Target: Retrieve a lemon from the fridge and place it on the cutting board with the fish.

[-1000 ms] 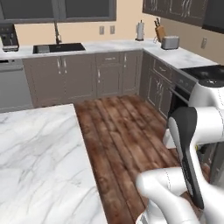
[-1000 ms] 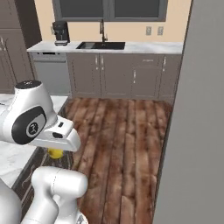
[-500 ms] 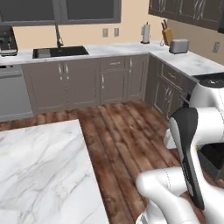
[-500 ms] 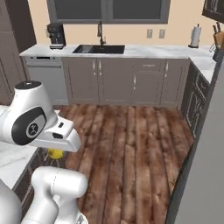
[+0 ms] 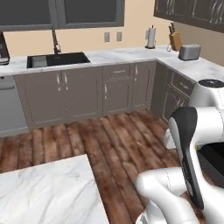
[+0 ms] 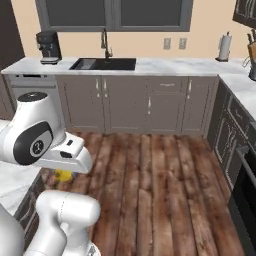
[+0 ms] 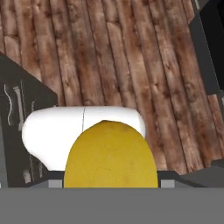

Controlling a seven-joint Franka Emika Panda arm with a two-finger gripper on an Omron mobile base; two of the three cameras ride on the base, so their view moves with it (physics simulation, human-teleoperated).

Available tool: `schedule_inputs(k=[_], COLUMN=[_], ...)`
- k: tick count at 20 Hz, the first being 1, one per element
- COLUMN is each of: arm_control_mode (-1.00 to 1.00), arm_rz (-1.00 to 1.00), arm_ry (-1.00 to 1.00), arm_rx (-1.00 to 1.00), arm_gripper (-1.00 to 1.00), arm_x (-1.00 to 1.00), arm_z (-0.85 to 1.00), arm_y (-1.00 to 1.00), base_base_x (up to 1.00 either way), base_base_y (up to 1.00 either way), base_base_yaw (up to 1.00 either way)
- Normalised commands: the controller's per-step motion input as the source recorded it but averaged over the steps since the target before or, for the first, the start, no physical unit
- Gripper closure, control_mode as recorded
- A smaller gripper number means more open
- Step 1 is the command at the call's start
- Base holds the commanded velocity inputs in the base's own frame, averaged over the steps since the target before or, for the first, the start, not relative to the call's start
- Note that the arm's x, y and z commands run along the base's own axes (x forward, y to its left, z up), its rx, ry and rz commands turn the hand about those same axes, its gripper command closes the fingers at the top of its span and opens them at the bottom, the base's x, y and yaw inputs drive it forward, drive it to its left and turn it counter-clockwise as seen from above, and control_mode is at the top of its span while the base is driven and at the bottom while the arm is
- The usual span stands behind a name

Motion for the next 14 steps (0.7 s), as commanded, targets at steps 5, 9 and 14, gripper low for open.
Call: schedule_inputs(k=[5, 9, 14], arm_control_mode=[1.0, 1.0, 1.0], arm_rz=[0.0, 0.0, 0.0], arm_ry=[0.0, 0.0, 0.0], arm_rx=[0.0, 0.0, 0.0], arm_gripper=[1.0, 1.0, 1.0], arm_x=[0.0, 0.0, 0.0], arm_z=[0.0, 0.0, 0.0], arm_y=[0.0, 0.0, 0.0], base_base_x=[1.0, 0.94, 0.8], base_base_y=[-0.01, -0.43, -0.77], base_base_yaw=[-0.31, -0.41, -0.5])
